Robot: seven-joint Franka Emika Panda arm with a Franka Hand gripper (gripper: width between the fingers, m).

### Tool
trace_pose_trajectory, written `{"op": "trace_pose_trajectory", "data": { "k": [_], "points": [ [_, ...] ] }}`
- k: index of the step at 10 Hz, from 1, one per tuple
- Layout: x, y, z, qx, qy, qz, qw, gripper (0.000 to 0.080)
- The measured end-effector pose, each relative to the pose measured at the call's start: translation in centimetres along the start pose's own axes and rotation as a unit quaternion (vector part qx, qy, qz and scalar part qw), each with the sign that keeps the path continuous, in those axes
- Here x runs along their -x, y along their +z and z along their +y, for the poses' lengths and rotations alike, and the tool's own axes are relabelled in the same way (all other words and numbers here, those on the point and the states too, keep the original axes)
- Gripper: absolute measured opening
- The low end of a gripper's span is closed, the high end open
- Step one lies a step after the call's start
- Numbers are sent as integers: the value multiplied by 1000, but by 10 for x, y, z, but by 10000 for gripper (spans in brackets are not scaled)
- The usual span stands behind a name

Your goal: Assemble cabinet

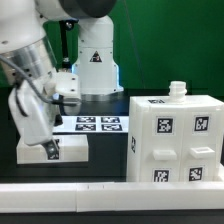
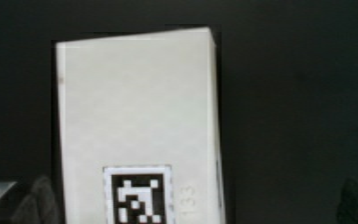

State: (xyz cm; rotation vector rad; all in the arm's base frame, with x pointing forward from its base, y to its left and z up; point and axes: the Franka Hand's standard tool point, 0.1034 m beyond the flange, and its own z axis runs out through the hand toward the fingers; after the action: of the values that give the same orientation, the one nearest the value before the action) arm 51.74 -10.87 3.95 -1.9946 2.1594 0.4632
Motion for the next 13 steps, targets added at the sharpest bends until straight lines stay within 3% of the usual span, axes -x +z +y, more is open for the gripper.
{"op": "trace_pose_trajectory", "data": {
  "k": [1, 2, 6, 8, 9, 10, 13],
  "points": [
    [-6, -2, 3, -21, 9, -11, 1000, 795],
    [-12, -3, 5, -29, 7, -10, 1000, 795],
    [-10, -2, 2, -32, 6, 2, 999, 795],
    [-8, 0, -7, -46, 13, 57, 997, 795],
    [-1, 2, -9, -48, 9, 75, 996, 795],
    [4, 6, -10, -45, 7, 103, 994, 795],
    [16, 13, -1, 4, -37, 125, 991, 795]
  ]
}}
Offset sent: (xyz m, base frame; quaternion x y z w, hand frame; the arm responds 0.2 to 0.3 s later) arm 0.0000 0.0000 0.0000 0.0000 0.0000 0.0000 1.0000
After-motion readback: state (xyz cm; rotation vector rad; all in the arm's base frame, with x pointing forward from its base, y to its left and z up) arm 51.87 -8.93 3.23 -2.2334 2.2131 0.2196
